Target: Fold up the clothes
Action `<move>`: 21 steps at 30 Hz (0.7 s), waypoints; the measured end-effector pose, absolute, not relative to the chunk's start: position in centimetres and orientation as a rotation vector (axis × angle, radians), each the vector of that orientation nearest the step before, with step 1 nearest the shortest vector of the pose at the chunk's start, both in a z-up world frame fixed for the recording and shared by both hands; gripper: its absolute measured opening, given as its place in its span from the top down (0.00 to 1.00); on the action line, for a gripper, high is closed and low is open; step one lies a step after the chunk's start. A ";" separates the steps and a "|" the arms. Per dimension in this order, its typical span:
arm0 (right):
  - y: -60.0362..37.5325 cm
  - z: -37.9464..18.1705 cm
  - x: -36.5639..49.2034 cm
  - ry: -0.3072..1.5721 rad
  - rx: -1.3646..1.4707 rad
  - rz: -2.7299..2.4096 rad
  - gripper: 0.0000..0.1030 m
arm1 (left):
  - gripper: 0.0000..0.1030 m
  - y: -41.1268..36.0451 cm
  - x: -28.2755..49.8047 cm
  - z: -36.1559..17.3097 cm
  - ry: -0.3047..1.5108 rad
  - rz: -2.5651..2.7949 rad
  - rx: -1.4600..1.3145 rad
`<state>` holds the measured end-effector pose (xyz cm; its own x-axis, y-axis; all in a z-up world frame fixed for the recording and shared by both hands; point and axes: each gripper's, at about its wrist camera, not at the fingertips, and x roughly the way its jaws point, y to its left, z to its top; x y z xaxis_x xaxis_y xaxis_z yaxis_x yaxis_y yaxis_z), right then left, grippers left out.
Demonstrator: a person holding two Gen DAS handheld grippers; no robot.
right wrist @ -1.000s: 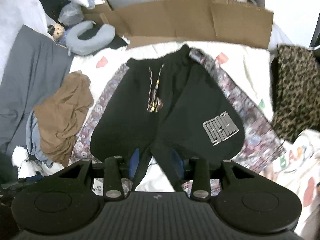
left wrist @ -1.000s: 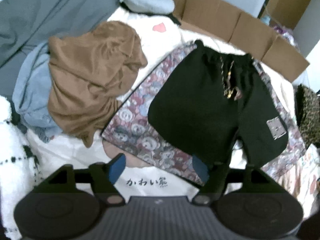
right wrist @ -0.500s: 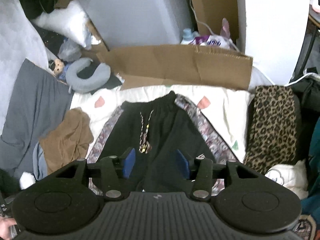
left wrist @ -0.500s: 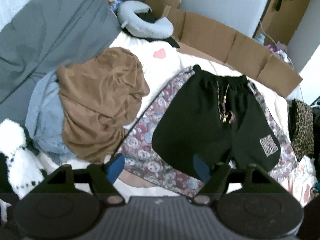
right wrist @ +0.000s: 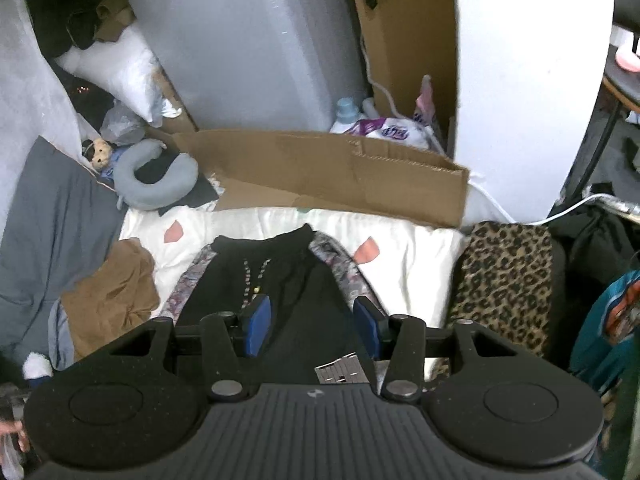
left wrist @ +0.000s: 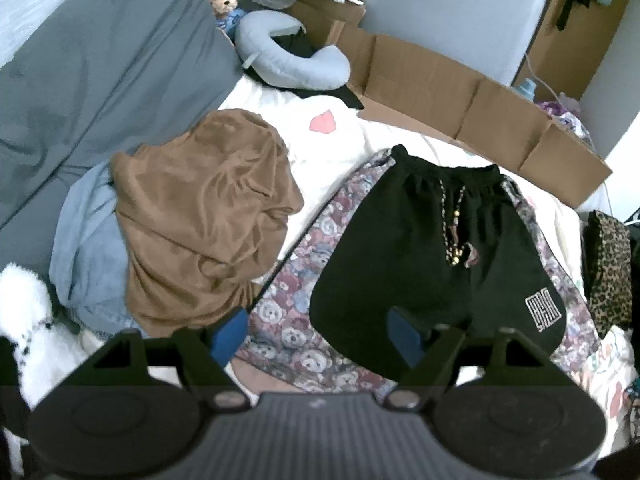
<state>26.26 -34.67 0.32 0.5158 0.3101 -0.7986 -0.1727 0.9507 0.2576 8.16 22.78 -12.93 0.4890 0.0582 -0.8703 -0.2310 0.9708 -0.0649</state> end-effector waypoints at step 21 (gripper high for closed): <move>-43.3 -13.1 29.5 1.082 0.038 0.240 0.48 | 0.35 22.0 17.0 -19.6 1.031 0.131 -0.161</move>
